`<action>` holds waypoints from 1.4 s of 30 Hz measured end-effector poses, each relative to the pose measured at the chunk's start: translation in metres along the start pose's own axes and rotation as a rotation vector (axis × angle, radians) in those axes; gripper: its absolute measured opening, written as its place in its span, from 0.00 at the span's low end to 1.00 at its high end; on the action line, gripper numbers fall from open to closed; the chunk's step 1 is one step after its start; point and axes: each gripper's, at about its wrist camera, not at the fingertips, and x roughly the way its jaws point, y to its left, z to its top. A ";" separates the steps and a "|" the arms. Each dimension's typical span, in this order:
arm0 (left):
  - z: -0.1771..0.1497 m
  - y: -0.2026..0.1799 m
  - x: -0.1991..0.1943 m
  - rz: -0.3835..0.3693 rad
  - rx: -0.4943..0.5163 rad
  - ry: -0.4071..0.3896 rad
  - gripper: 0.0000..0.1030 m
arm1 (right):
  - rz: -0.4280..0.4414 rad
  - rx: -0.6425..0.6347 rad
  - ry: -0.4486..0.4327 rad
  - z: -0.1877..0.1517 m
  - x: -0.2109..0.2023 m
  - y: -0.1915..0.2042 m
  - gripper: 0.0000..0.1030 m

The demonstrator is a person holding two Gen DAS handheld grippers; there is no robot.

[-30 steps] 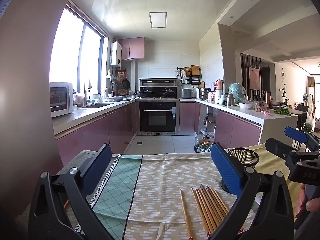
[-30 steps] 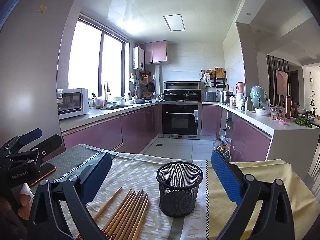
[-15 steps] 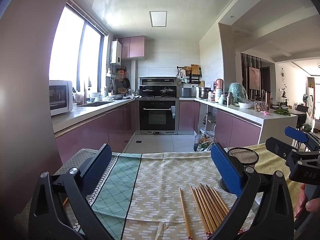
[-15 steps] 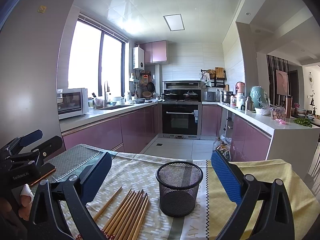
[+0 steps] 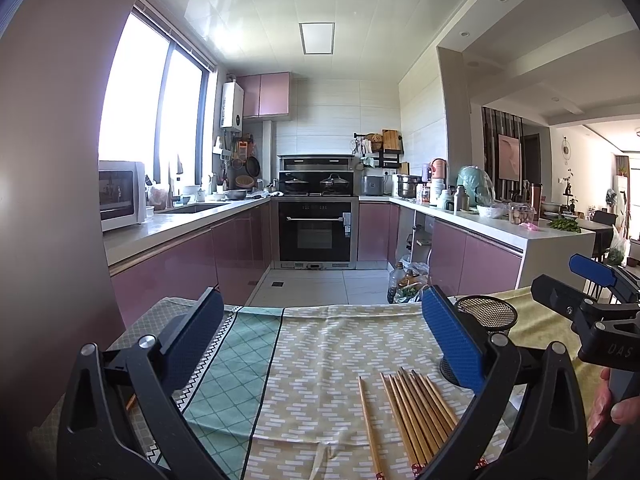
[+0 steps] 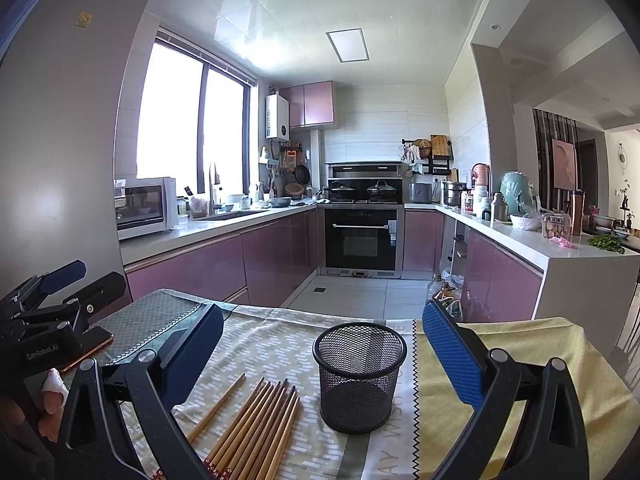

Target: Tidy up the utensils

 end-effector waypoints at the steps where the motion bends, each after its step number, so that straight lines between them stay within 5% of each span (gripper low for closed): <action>1: 0.000 0.000 0.000 0.001 0.002 0.000 0.95 | 0.001 0.002 0.000 0.000 0.000 0.000 0.94; 42: 0.000 0.000 0.001 0.001 0.001 -0.001 0.95 | 0.003 0.013 0.011 -0.002 0.001 -0.003 0.94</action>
